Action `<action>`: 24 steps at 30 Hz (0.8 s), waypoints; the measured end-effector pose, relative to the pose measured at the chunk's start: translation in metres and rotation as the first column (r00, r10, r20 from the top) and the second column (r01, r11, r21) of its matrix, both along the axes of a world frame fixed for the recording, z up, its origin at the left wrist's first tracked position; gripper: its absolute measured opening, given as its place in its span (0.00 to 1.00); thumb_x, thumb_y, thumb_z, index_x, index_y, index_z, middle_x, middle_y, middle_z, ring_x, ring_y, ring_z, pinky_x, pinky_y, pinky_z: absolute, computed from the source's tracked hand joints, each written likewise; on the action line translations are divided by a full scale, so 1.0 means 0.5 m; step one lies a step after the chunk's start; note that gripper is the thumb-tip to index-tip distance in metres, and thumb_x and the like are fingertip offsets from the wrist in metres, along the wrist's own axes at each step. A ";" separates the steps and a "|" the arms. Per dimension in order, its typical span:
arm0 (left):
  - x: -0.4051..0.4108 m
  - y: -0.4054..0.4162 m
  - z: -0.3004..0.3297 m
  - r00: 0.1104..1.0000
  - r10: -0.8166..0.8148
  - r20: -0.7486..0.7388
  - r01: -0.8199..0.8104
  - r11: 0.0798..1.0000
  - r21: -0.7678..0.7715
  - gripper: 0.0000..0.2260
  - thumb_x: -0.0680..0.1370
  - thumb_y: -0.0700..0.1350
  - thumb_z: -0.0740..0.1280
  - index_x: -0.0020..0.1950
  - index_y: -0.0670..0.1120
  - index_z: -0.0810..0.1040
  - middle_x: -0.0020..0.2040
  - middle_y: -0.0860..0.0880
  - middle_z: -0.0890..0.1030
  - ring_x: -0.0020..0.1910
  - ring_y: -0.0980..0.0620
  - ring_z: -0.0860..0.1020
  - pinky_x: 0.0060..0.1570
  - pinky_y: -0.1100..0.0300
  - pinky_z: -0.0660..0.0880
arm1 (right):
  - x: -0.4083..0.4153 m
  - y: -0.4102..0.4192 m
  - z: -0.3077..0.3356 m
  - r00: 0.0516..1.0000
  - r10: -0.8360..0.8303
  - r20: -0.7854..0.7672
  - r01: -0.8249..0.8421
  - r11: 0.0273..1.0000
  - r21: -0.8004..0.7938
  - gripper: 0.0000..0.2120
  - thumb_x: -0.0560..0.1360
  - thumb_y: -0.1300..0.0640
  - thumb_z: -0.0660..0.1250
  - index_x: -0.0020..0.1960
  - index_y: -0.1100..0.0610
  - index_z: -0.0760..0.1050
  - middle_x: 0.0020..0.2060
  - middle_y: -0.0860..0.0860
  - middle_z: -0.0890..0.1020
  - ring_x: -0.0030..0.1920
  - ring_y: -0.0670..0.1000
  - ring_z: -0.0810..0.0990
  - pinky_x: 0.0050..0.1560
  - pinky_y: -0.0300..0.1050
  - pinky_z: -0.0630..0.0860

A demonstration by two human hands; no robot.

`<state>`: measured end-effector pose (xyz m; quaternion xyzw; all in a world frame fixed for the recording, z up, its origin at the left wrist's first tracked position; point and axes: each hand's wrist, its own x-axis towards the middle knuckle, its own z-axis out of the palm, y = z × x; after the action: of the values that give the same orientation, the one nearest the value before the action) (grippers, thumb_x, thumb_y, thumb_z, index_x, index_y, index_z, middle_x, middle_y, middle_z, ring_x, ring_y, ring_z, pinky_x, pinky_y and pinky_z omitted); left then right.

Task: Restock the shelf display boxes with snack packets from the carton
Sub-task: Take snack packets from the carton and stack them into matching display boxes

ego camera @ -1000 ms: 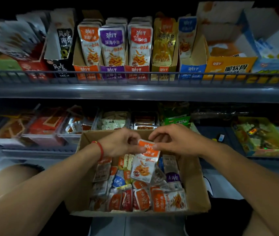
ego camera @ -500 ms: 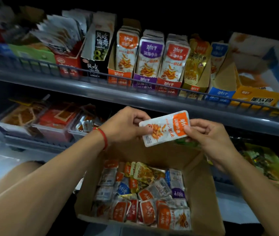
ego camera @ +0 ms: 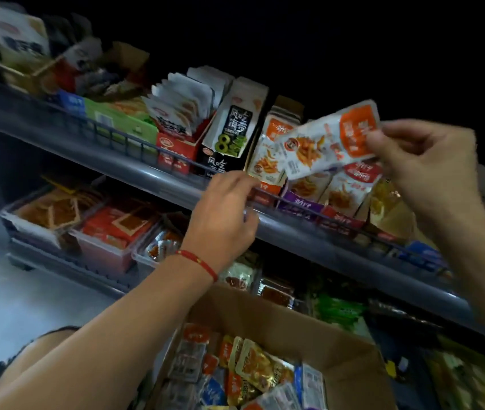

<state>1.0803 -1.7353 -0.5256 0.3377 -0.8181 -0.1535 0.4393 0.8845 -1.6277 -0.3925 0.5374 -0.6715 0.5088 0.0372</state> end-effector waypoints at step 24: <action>-0.049 0.001 0.004 0.968 -0.024 0.248 0.046 0.995 -0.085 0.25 0.72 0.41 0.68 0.70 0.47 0.73 0.70 0.46 0.72 0.75 0.44 0.63 0.77 0.41 0.55 | 0.027 -0.270 -0.001 0.724 0.106 -0.681 0.257 0.876 0.409 0.13 0.81 0.52 0.67 0.63 0.55 0.80 0.59 0.54 0.83 0.58 0.53 0.81 0.54 0.47 0.74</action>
<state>1.0556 -1.7347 -0.5238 0.3196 -0.8783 -0.0808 0.3462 0.8977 -1.7628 -0.3928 0.6497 -0.7353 0.0908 0.1704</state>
